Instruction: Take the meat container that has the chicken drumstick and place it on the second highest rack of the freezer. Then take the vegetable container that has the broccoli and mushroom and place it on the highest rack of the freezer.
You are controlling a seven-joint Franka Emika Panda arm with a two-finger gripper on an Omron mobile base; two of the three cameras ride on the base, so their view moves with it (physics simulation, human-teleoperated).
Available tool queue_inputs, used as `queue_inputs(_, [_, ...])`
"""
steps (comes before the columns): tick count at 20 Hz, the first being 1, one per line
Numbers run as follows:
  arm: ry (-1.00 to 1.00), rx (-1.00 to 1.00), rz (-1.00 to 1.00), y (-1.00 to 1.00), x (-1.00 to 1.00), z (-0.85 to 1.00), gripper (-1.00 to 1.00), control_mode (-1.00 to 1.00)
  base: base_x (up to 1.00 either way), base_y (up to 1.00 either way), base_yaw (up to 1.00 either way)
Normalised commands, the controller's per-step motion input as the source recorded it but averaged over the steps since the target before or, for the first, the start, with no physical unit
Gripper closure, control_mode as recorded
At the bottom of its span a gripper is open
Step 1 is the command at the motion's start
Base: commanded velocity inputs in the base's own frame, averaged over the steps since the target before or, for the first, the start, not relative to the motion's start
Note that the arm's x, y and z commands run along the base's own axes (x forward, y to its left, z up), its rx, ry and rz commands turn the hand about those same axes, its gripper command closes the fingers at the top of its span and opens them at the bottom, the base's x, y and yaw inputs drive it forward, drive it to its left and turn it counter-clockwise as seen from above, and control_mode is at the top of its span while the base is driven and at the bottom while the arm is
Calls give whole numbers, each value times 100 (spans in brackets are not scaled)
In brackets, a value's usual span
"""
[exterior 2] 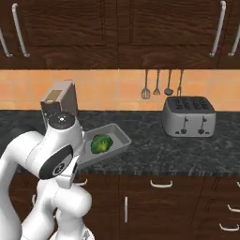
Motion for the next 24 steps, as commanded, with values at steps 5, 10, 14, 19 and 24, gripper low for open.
queue_inputs(5, [0, 0, 0, 0, 0, 0, 100, 100, -53, 4, -87])
queue_inputs(10, [0, 0, 0, 0, 0, 0, 100, 100, -31, -3, -86])
queue_inputs(14, [0, 0, 0, 0, 0, 0, 100, 100, -20, -59, -66])
queue_inputs(19, [0, 0, 0, 0, 0, 0, 100, 100, 18, -100, -49])
queue_inputs(24, [0, 0, 0, 0, 0, 0, 100, 100, 70, -98, -39])
